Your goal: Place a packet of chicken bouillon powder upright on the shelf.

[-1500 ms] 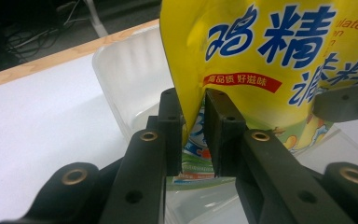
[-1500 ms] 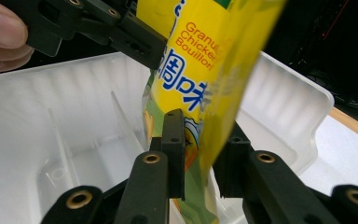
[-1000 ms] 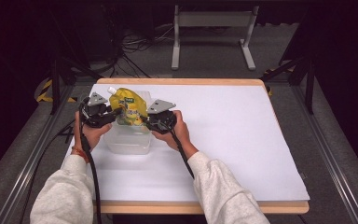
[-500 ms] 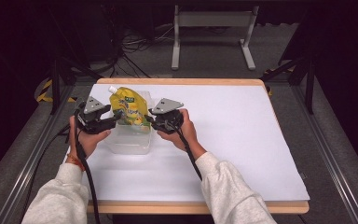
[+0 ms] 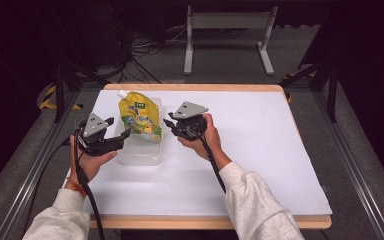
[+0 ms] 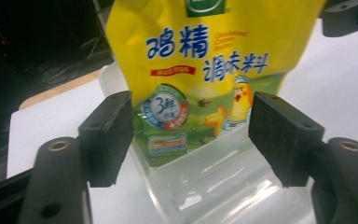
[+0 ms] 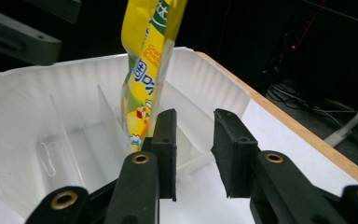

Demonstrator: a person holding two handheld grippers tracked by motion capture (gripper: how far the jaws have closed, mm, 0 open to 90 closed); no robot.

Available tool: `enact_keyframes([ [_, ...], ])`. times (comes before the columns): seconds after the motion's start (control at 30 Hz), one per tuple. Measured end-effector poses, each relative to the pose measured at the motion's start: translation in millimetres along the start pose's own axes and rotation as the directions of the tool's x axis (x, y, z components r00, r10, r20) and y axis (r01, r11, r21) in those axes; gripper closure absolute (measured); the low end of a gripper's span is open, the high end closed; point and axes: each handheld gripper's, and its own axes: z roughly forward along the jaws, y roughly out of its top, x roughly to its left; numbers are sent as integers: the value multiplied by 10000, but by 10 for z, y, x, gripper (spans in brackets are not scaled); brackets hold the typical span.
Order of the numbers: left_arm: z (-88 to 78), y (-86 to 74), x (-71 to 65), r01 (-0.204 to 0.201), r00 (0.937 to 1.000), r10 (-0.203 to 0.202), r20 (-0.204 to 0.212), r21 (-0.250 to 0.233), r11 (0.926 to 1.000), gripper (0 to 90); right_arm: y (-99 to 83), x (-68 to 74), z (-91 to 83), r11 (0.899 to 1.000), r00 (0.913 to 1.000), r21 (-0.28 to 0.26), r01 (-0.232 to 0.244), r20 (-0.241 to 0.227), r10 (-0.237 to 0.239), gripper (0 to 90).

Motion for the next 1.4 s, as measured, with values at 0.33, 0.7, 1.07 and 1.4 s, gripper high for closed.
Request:
enact_keyframes([
  [0.33, -58, -30, -304, -706, 9971, 711, 280, -180, 9973, 230, -20, -47, -91, 9999, 9999, 100, 45, 122, -46, 688],
  [0.7, -181, -52, -581, -997, 9901, 1061, 922, -716, 9924, 227, -54, -83, -224, 9989, 9995, 433, 185, 259, -196, 604],
  [1.07, -247, -87, -706, -1215, 9857, 1287, 1087, -709, 9901, 199, -95, -101, -366, 9939, 9967, 908, 631, 446, -674, 518],
  [1.4, -275, -140, -736, -1474, 9833, 1527, 995, -588, 9873, 185, -232, -163, -574, 9871, 9928, 1310, 920, 638, -1010, 459],
])
